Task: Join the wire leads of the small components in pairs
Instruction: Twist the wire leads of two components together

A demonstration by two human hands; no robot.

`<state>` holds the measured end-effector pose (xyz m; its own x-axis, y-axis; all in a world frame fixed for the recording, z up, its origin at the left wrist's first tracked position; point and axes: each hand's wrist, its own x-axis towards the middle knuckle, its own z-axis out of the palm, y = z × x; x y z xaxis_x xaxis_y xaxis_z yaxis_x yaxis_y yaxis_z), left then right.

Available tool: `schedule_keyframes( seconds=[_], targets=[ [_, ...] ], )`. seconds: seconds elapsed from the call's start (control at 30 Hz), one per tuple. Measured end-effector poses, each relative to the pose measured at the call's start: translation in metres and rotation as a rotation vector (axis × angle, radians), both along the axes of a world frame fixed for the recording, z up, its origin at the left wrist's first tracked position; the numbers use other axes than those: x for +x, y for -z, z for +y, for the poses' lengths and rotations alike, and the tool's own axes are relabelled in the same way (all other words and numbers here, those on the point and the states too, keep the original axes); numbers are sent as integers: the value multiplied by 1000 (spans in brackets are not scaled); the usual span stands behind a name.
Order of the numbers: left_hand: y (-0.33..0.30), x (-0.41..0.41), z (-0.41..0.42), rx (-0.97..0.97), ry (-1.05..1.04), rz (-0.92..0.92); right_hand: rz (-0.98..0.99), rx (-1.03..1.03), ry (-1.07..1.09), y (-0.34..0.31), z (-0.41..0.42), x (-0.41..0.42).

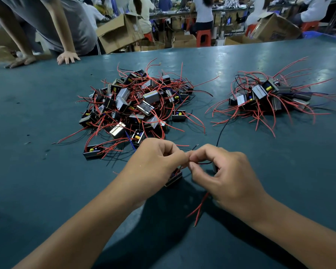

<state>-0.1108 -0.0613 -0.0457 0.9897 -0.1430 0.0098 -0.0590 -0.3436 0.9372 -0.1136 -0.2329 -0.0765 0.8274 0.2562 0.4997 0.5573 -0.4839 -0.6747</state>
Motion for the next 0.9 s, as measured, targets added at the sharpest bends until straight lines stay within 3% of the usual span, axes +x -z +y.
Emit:
schedule_keyframes(
  seconds=[0.23, 0.43, 0.7, 0.9],
  targets=[
    [-9, 11, 35, 371, 277, -529, 64, 41, -61, 0, -6, 6],
    [-1, 16, 31, 452, 322, -745, 113, 32, -120, 1, -8, 9],
    [0, 18, 28, 509, 312, -818, 93, 0, -114, 1, -5, 6],
    [-1, 14, 26, 444, 320, -595, 72, -44, -107, 1, -6, 6]
  ],
)
